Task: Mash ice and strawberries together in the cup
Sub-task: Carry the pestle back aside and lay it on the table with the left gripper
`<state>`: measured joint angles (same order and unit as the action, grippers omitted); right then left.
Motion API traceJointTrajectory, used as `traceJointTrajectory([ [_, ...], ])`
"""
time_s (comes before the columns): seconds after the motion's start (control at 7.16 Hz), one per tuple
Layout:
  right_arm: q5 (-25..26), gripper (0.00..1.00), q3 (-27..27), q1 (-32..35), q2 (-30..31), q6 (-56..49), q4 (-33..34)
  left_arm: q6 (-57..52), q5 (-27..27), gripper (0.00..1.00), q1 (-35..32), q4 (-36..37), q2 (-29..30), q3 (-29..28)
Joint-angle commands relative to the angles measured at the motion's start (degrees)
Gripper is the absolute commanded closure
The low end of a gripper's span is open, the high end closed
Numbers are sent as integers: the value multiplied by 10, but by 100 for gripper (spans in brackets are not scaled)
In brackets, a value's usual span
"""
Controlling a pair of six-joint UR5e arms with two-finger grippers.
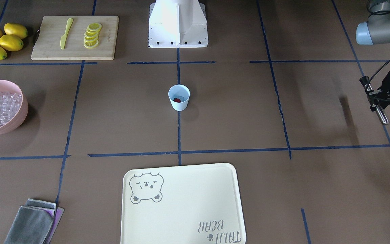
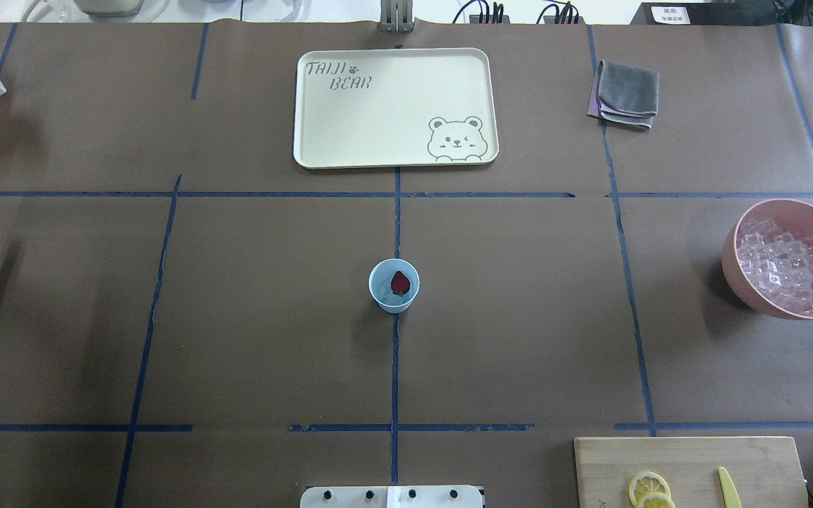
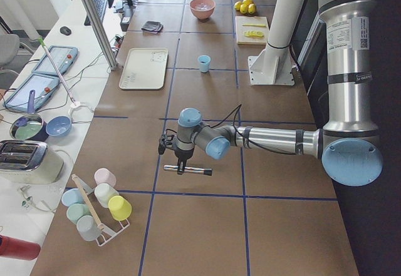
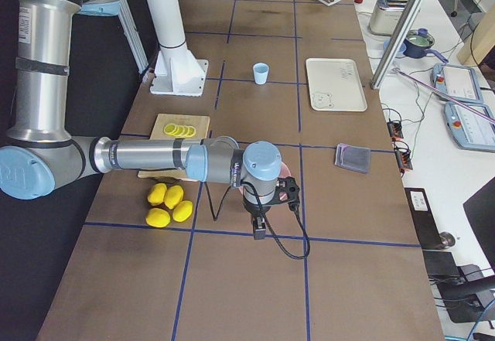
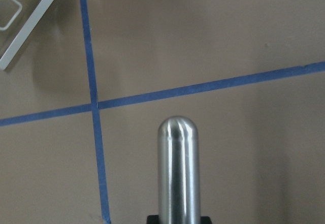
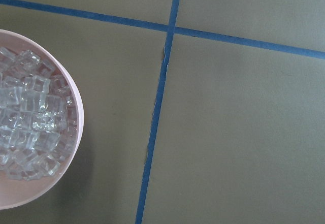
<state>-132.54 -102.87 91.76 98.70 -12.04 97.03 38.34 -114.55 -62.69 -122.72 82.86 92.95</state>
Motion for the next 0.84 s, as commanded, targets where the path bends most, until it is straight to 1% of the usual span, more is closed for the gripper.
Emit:
traceJointTrajectory([
  [0.0, 0, 1, -1, 0, 0, 0, 0, 34, -1, 86, 7, -38, -5, -31],
  [0.14, 0, 1, -1, 0, 0, 0, 0, 34, -1, 53, 22, -36, -5, -33],
  [0.28, 0, 1, -1, 0, 0, 0, 0, 32, -1, 1, 37, -38, -5, -33],
  [0.42, 0, 1, -1, 0, 0, 0, 0, 31, -1, 0, 38, -38, -4, -32],
  [0.56, 0, 1, -1, 0, 0, 0, 0, 31, -14, 0, 37, -33, -3, -25],
  [0.7, 0, 1, -1, 0, 0, 0, 0, 7, -69, 0, 33, -31, -5, -8],
])
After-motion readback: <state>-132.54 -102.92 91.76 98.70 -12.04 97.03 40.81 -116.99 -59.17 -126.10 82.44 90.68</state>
